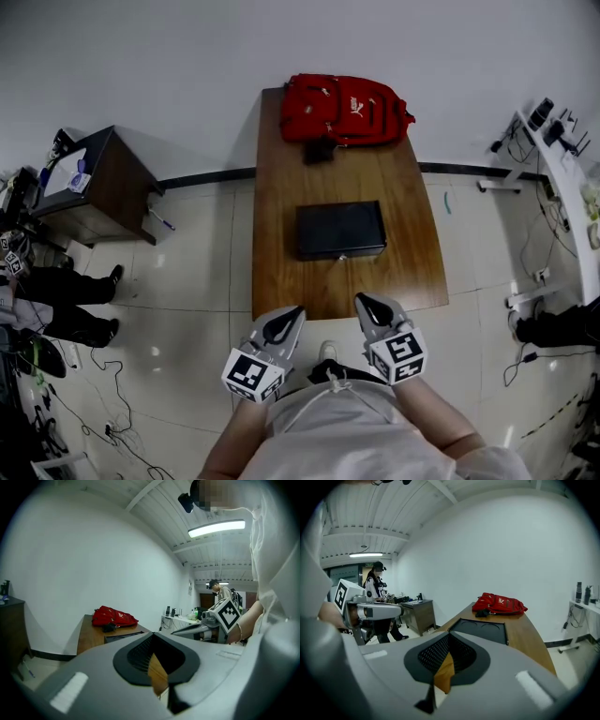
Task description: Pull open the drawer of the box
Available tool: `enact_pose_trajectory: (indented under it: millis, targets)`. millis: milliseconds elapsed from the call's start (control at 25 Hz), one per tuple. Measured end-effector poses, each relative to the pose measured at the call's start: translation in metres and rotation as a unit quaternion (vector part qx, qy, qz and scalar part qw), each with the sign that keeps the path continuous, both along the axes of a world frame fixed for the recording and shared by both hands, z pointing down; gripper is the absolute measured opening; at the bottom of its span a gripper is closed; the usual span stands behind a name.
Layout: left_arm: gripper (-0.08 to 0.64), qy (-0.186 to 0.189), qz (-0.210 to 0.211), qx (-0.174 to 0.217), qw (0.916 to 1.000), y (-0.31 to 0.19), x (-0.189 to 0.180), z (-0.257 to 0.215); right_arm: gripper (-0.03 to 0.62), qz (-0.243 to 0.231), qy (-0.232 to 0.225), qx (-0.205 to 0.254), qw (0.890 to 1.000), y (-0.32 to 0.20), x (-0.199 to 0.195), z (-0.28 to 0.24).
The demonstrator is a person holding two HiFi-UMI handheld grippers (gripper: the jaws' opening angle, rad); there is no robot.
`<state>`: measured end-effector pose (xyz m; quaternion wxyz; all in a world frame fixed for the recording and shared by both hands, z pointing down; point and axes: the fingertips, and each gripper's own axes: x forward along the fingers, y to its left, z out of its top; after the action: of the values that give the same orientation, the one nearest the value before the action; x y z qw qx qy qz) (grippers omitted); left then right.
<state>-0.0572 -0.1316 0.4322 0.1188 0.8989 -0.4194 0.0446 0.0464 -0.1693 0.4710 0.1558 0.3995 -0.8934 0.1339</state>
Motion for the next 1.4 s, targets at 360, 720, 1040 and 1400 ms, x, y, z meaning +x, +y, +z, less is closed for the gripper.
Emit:
enact_pose_trajectory:
  millis: [360,720,1040,1400]
  targets:
    - [-0.005,0.007,-0.029,-0.014,0.9995,-0.065,-0.011,0.017,0.006,-0.009,0.015,-0.017,1.0,-0.067,-0.005,0.025]
    - [-0.005,-0.002,-0.024,-0.016,0.9996,-0.087,-0.016,0.027,0.006,0.019,0.05,-0.049,0.997,-0.085,-0.007,0.057]
    - [-0.005,0.005,-0.014,-0.063,0.9979,-0.104,-0.028,0.057,0.056,0.033,0.061,-0.131,0.989,-0.101,-0.018,0.108]
    - [-0.005,0.024,-0.009,-0.117,0.9929,-0.105,-0.033,0.105,0.114,0.078,0.087,-0.171,0.978,-0.12,-0.025,0.154]
